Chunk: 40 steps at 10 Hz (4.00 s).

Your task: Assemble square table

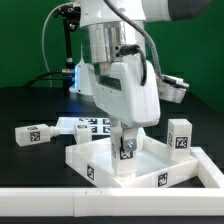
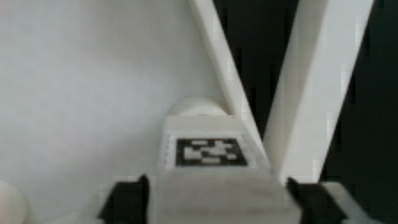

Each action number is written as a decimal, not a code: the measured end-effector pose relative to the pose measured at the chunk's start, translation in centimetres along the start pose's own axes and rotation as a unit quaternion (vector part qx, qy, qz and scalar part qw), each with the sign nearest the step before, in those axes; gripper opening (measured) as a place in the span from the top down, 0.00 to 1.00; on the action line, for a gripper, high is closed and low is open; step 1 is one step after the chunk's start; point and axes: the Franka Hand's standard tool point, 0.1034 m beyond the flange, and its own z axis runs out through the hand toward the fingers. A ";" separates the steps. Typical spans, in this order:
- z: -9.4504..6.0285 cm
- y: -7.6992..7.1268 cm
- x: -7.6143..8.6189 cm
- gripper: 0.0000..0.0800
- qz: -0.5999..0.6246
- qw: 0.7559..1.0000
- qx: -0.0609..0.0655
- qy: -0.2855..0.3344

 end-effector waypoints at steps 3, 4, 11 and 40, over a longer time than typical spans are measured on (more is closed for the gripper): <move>0.0 -0.1 0.0 0.22 -0.233 0.972 -0.003 0.004; 0.0 0.0 0.1 0.19 -0.270 0.963 -0.003 0.004; 0.0 -0.1 -0.1 0.47 -0.411 0.912 -0.010 0.006; 0.0 -2.0 -3.0 0.64 -0.049 0.999 -0.016 0.011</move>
Offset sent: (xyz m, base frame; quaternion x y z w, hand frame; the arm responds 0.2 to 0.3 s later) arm 0.0000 0.0000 0.0000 0.0000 0.0000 -0.1938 0.9810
